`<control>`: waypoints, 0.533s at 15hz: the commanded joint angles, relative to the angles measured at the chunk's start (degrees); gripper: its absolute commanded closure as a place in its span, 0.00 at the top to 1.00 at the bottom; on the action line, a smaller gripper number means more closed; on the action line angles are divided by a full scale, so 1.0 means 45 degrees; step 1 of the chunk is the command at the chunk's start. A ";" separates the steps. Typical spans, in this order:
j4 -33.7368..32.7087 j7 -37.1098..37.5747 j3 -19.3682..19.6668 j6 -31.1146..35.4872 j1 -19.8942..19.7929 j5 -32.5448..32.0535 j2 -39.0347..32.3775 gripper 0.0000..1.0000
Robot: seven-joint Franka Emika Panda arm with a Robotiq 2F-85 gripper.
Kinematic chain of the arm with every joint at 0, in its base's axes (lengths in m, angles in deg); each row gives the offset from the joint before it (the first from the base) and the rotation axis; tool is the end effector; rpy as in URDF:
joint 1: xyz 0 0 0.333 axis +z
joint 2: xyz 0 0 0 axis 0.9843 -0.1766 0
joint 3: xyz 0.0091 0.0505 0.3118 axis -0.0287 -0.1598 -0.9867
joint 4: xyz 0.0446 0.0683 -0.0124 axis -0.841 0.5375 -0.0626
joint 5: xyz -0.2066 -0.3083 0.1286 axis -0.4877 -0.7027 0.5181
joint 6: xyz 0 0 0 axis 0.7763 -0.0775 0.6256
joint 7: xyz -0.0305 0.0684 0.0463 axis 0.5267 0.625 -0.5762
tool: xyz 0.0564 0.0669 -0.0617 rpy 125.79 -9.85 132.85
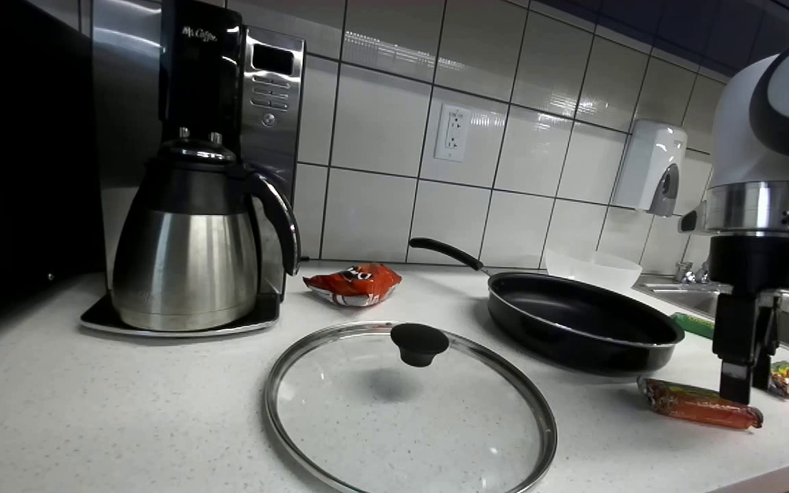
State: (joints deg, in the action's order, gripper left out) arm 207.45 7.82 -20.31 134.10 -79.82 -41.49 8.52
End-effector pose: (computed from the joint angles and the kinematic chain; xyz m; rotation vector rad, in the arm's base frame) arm 0.4549 -0.0182 0.2778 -3.0314 -0.4492 0.3324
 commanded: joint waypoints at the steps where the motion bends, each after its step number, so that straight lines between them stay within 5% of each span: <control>1: -0.0433 -0.0604 -0.0193 -0.0124 -0.0067 -0.0201 -0.0415 1.00; 8: -0.0701 -0.1015 -0.0256 -0.0036 -0.0116 -0.0376 -0.0909 1.00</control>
State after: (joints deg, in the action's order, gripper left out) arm 206.10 4.77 -20.83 134.18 -79.77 -41.88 6.02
